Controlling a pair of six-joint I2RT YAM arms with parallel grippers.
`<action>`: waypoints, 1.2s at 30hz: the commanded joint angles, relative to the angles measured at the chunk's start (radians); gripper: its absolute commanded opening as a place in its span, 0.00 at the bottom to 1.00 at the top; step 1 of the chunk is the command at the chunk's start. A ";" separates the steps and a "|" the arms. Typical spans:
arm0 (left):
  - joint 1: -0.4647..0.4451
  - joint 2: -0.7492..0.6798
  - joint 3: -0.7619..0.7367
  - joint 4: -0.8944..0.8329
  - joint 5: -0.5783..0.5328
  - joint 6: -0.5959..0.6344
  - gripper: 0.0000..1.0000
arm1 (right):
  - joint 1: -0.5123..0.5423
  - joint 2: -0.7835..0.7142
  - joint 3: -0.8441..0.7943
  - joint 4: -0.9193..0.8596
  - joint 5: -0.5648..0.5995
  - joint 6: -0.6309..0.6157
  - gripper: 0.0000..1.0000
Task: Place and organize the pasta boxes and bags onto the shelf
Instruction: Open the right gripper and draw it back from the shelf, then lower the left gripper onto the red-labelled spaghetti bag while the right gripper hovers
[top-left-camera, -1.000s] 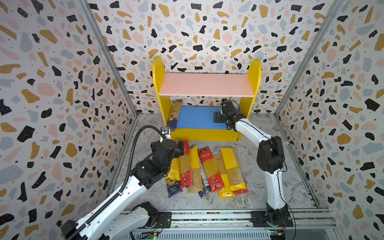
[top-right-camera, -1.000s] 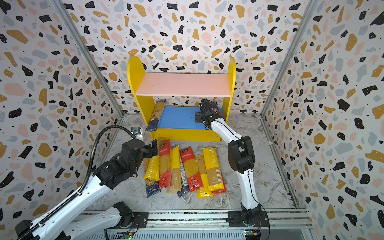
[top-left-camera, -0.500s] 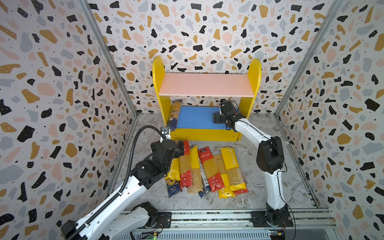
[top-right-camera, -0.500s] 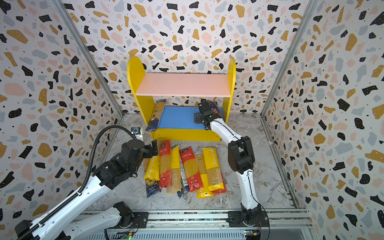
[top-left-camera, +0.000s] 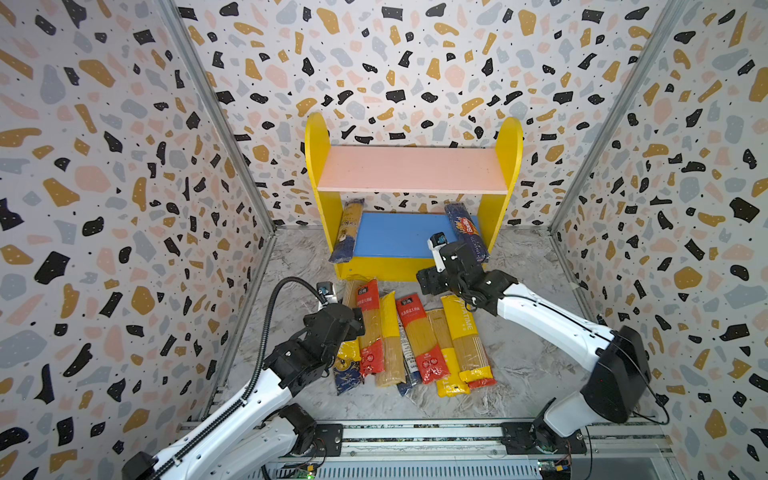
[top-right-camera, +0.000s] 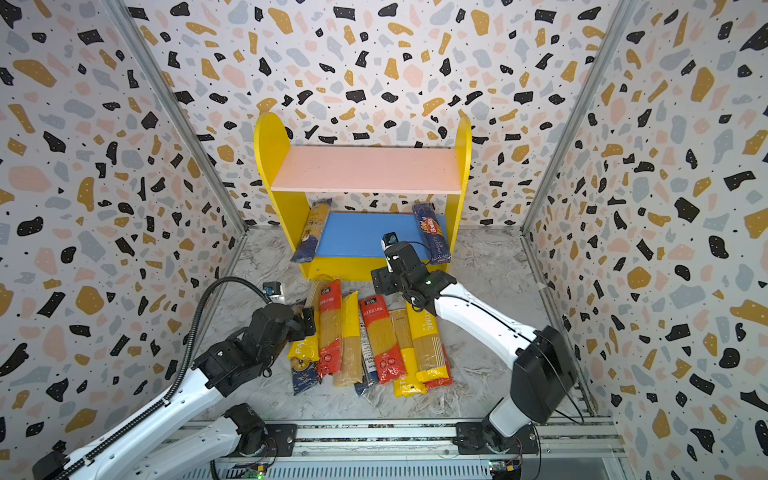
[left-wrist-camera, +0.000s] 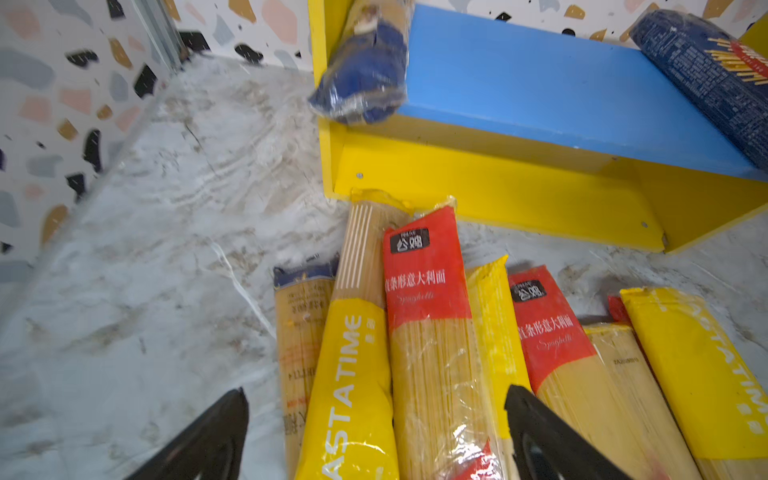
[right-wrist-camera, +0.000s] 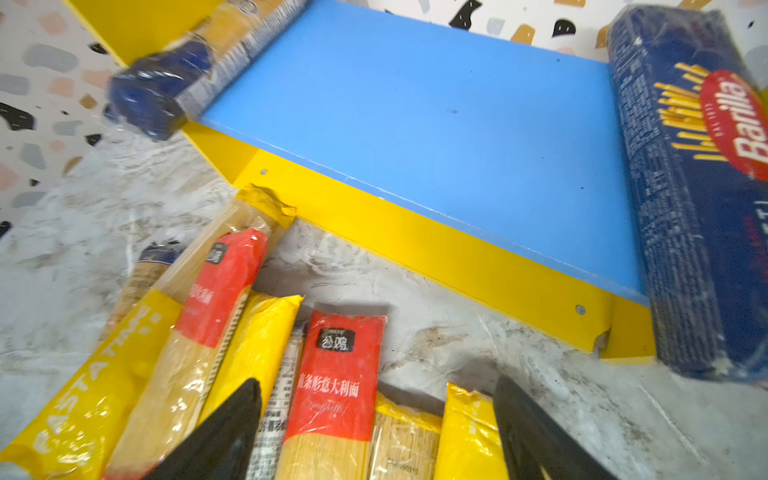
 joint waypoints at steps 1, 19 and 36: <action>-0.005 -0.015 -0.088 0.069 0.105 -0.113 0.93 | 0.043 -0.118 -0.076 -0.023 0.039 0.040 0.88; -0.154 0.151 -0.281 0.370 0.162 -0.246 0.92 | 0.102 -0.475 -0.388 -0.056 0.058 0.112 0.89; -0.157 0.462 -0.199 0.515 0.191 -0.222 0.91 | 0.093 -0.466 -0.395 -0.052 0.077 0.082 0.89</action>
